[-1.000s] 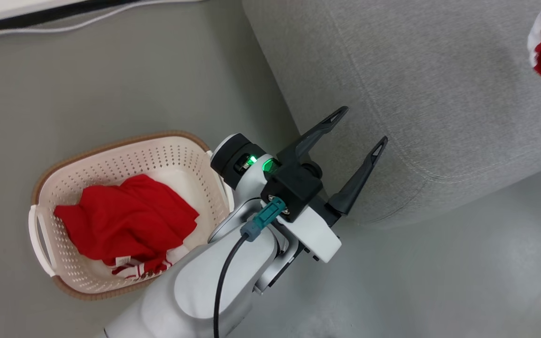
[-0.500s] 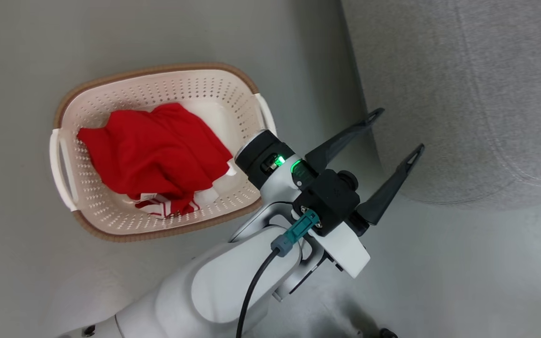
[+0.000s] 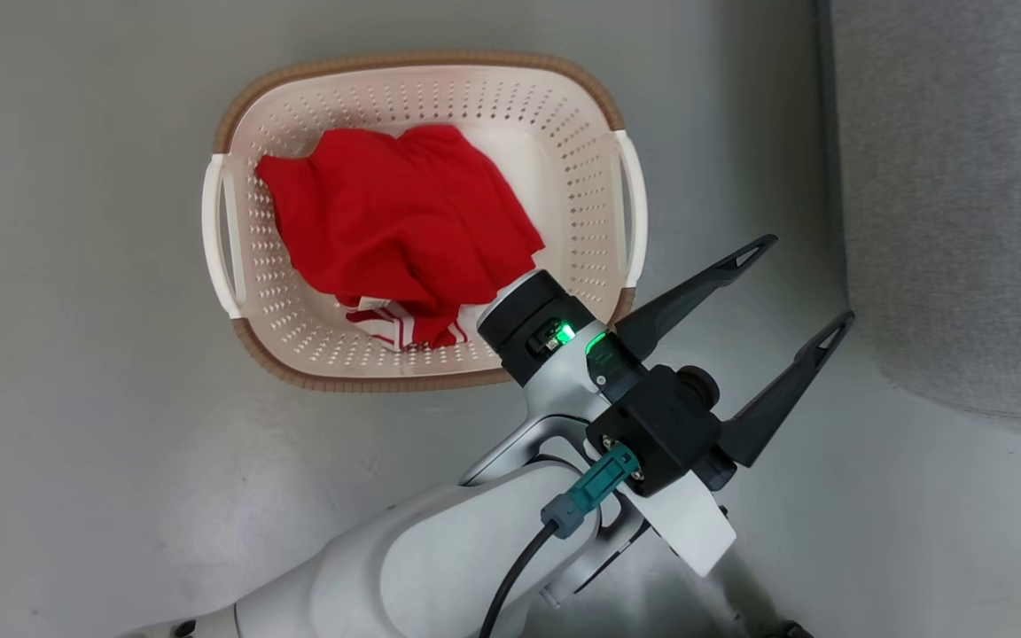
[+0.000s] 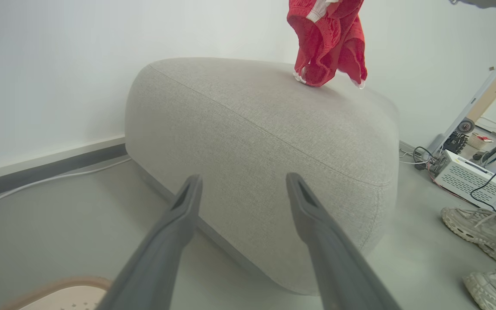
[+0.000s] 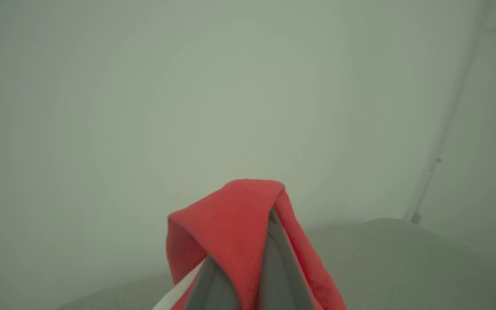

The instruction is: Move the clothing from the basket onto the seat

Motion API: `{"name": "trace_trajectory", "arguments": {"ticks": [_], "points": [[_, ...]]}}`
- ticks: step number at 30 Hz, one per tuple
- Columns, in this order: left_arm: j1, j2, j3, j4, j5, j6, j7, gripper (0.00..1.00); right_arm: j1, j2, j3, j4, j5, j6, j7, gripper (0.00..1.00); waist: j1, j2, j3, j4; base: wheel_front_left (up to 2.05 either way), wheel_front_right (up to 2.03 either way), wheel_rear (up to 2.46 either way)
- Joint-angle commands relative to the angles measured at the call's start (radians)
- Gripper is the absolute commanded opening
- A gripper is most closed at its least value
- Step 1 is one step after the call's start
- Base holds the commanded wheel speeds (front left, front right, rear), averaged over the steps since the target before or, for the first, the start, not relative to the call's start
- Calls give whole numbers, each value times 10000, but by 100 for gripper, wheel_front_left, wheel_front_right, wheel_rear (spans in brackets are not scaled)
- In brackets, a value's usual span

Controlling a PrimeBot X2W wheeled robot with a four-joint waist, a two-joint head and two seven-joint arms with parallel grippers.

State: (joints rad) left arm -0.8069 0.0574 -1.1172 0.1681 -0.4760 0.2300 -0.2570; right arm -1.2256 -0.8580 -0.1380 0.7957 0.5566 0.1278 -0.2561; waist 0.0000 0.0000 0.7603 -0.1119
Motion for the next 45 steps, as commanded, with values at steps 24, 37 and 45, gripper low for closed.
{"name": "trace_trajectory", "arguments": {"ticks": [24,37,45], "points": [[-182,-72,195,-474,58,219,-47,100,3875,330,3183,-1318,3215,29,-57,100,0,0,-302,182,0,0,0],[507,-72,768,-496,109,14,-47,100,5288,1090,3415,-2828,2752,29,-57,100,0,0,-1814,267,0,0,0],[1441,-72,1453,-377,196,-146,-47,100,5979,1511,3572,-3597,2496,29,-57,100,0,0,-2990,517,0,0,0]]}}
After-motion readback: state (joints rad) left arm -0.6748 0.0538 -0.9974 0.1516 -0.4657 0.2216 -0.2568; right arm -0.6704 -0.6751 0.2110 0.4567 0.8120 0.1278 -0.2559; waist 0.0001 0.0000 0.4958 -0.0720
